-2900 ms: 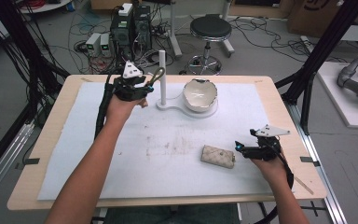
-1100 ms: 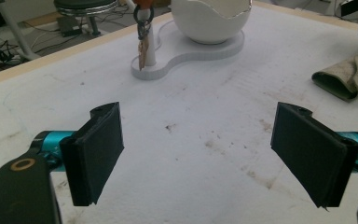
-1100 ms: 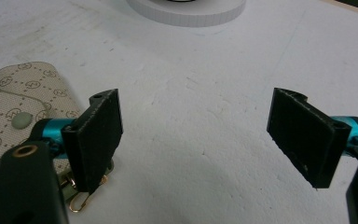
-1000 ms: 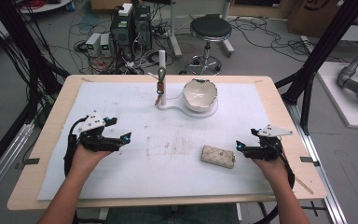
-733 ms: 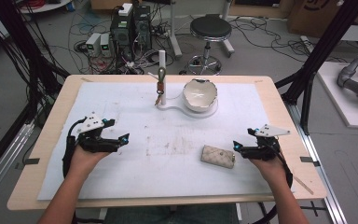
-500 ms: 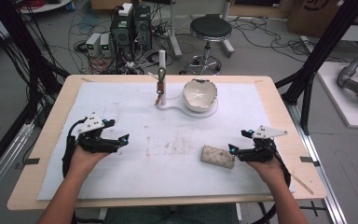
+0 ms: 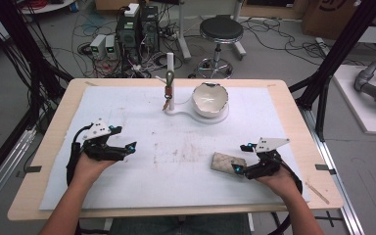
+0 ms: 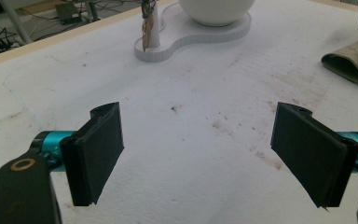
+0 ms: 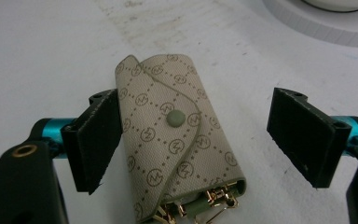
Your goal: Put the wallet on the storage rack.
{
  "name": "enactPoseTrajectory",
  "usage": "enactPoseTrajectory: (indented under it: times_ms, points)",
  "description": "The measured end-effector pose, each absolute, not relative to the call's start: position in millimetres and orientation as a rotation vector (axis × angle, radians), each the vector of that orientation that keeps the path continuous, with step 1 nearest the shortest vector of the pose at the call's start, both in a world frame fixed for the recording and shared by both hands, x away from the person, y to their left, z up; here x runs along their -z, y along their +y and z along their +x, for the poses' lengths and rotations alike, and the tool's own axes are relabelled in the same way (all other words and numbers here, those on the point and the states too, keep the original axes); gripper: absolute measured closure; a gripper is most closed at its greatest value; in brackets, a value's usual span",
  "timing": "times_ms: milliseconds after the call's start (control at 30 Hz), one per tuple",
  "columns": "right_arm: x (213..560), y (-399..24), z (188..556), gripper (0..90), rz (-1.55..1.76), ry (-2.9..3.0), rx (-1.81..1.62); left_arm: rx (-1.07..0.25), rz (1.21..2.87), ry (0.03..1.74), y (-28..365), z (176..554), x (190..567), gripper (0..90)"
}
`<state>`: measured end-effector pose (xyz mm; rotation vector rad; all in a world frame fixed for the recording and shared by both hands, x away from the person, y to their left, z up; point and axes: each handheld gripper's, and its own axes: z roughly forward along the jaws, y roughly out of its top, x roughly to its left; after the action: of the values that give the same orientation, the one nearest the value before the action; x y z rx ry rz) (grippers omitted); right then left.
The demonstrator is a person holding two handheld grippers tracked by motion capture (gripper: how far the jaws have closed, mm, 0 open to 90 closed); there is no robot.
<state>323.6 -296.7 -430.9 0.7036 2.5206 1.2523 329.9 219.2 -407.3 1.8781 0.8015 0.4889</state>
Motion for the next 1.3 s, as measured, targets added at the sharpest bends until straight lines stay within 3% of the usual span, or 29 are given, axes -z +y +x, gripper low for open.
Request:
enactPoseTrajectory:
  times_ms: [800, 1167, 1300]
  points:
    - [453.1, -290.3, 327.5, 18.6, 0.625, 2.696, -1.054, -0.490, 1.891, 0.794, 216.7, 330.2, 410.2, 16.8]
    - [450.8, -295.7, 326.1, 34.3, 0.563, 2.699, -1.073, -0.483, 1.882, 0.796, 217.1, 330.3, 411.7, 16.8]
    - [449.9, -295.3, 325.6, 35.7, 0.546, 2.700, -1.068, -0.487, 1.881, 0.804, 218.0, 330.4, 412.1, 16.8]
